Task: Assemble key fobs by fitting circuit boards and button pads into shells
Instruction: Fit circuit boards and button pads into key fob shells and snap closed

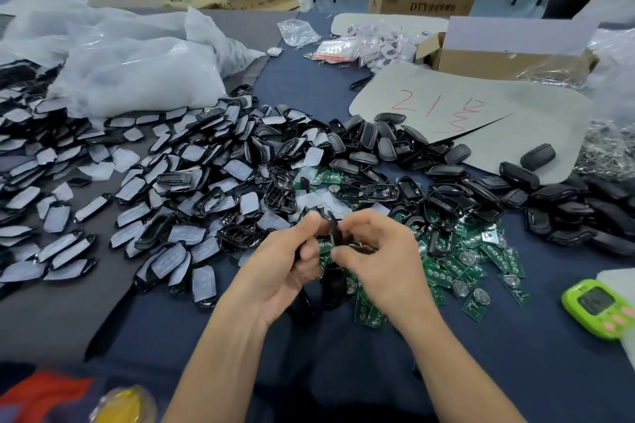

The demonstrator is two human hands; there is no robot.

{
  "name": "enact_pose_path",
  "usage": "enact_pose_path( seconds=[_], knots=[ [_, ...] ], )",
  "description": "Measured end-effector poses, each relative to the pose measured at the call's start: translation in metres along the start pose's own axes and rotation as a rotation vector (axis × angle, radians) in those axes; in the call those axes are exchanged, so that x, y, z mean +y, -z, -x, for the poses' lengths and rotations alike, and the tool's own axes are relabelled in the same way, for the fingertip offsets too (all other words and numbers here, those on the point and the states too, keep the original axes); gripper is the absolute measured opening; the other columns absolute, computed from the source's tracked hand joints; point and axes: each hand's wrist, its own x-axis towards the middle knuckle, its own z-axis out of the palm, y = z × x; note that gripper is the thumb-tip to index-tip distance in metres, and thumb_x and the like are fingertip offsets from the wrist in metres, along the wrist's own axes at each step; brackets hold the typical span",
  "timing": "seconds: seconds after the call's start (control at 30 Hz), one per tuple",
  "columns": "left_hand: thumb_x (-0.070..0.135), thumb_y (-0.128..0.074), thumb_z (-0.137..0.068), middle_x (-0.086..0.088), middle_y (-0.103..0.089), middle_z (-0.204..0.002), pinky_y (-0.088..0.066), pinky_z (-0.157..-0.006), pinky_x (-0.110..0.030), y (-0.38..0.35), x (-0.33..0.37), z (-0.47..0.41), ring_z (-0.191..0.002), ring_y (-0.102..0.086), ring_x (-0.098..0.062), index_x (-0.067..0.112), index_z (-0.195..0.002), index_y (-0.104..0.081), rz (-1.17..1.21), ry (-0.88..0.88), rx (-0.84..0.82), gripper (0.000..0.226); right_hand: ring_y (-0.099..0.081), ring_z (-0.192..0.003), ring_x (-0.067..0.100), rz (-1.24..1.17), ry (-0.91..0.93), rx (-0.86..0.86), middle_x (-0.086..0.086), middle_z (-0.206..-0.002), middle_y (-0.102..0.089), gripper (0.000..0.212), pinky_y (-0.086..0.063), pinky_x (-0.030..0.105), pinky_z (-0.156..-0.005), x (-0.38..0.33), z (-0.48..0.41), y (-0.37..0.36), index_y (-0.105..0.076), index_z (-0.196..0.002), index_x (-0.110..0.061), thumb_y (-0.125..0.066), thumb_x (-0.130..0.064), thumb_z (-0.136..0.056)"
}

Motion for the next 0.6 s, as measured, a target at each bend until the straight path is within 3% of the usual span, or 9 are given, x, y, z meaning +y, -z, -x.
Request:
enact_pose_path(
  seconds=[0.1,0.17,0.23,0.3,0.4,0.43,0.53,0.6],
  knots=[
    [0.062,-0.05,-0.095,0.002,-0.044,-0.061,-0.031,-0.052,-0.024,0.001,0.003,0.0,-0.05,-0.032,-0.012,0.011,-0.104,-0.057,0.009,0.001,-0.038,0.052,-0.071,-0.095,0.028,-0.748,-0.339,-0.059,0.015,-0.1,-0.076,0.028,-0.062,0.039,-0.086,0.007,0.003,-0.003,-0.071,-0.1,-0.007,-0.079,0.007,-0.077],
    [0.048,-0.04,-0.108,0.0,-0.048,-0.064,-0.033,-0.054,-0.025,-0.001,0.003,-0.001,-0.054,-0.034,-0.014,0.014,-0.099,-0.051,-0.012,-0.034,0.01,0.037,-0.074,-0.09,0.031,-1.097,-0.512,-0.084,0.021,-0.102,-0.075,0.027,-0.064,0.042,-0.082,0.011,0.005,-0.001,-0.07,-0.101,-0.001,-0.073,0.006,-0.075],
    [0.024,-0.039,-0.107,-0.001,-0.053,-0.064,-0.037,-0.055,-0.024,-0.006,0.002,-0.004,-0.055,-0.04,-0.013,0.013,-0.089,-0.05,-0.018,-0.072,0.132,0.024,-0.077,-0.078,0.027,-1.239,-0.563,-0.082,0.019,-0.095,-0.077,0.018,-0.065,0.043,-0.077,0.014,0.006,0.003,-0.079,-0.084,-0.006,-0.069,0.007,-0.074],
    [0.016,-0.045,-0.106,-0.001,-0.062,-0.065,-0.045,-0.065,-0.027,-0.009,-0.002,-0.007,-0.057,-0.053,-0.011,0.011,-0.081,-0.058,-0.117,-0.129,0.239,0.028,-0.076,-0.079,0.028,-1.269,-0.569,-0.064,0.018,-0.095,-0.077,0.02,-0.065,0.043,-0.073,0.017,0.004,0.006,-0.081,-0.074,-0.01,-0.07,0.007,-0.072],
    [0.023,-0.064,-0.094,0.0,-0.071,-0.079,-0.047,-0.08,-0.031,-0.013,-0.007,-0.009,-0.073,-0.062,-0.009,0.003,-0.082,-0.069,-0.345,-0.202,0.261,0.023,-0.059,-0.095,0.033,-1.251,-0.564,-0.053,0.022,-0.109,-0.067,0.036,-0.064,0.041,-0.073,0.02,0.002,0.012,-0.076,-0.103,-0.004,-0.075,0.006,-0.069],
    [0.027,-0.069,-0.086,-0.001,-0.07,-0.08,-0.046,-0.081,-0.034,-0.015,-0.007,-0.008,-0.076,-0.06,-0.011,0.005,-0.083,-0.07,-0.381,-0.212,0.251,0.023,-0.062,-0.097,0.032,-1.211,-0.55,-0.064,0.022,-0.112,-0.068,0.04,-0.064,0.041,-0.075,0.021,0.002,0.013,-0.075,-0.108,-0.005,-0.075,0.005,-0.069],
    [0.042,-0.074,-0.072,0.0,-0.073,-0.078,-0.05,-0.078,-0.04,-0.015,-0.008,-0.007,-0.075,-0.06,-0.013,0.019,-0.08,-0.078,-0.55,-0.239,0.262,0.025,-0.073,-0.087,0.021,-1.025,-0.485,-0.092,0.014,-0.103,-0.076,0.032,-0.061,0.039,-0.091,0.017,0.002,0.014,-0.084,-0.092,-0.018,-0.076,-0.001,-0.066],
    [0.044,-0.08,-0.071,0.013,-0.075,-0.077,-0.052,-0.078,-0.033,-0.013,-0.009,-0.009,-0.074,-0.065,-0.007,0.033,-0.077,-0.081,-0.645,-0.262,0.333,0.013,-0.072,-0.082,0.015,-0.941,-0.45,-0.081,0.006,-0.094,-0.078,0.033,-0.057,0.032,-0.09,0.011,0.004,0.014,-0.085,-0.088,-0.024,-0.077,-0.005,-0.061]
  ],
)
